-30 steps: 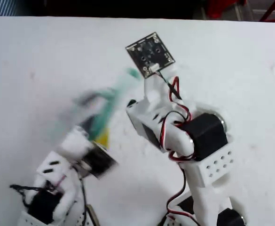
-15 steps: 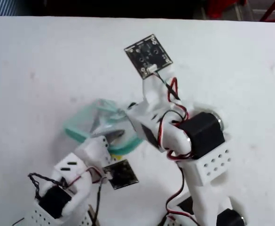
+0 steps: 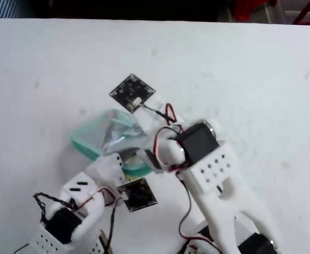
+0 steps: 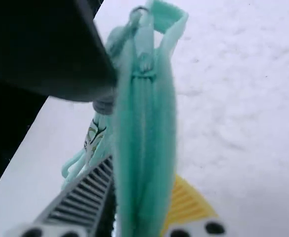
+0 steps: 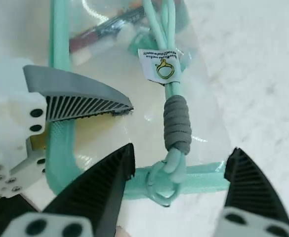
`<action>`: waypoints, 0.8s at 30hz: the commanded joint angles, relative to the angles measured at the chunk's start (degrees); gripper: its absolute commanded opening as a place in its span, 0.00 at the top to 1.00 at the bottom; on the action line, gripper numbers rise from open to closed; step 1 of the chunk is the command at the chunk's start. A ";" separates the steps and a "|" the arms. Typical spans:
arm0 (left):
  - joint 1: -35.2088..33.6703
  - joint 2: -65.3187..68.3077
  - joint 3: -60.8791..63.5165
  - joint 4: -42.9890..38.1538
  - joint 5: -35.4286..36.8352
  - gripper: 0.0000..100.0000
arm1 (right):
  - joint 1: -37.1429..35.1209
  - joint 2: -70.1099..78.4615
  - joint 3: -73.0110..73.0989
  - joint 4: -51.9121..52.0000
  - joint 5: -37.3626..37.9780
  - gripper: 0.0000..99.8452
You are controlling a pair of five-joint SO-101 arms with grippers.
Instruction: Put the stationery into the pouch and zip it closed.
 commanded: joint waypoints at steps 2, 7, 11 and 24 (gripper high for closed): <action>-0.31 -0.04 -1.14 0.53 -0.35 0.98 | -0.22 7.08 0.79 1.19 0.53 0.76; -0.31 -0.04 -1.14 0.44 -0.26 0.98 | -0.22 14.29 0.26 1.10 2.73 0.98; -0.31 -0.04 -1.14 0.35 -0.18 0.98 | 0.31 15.43 0.09 1.10 5.27 0.98; -0.31 -0.04 -1.23 0.18 -0.09 0.98 | 3.12 -0.04 -9.05 0.92 -0.26 0.98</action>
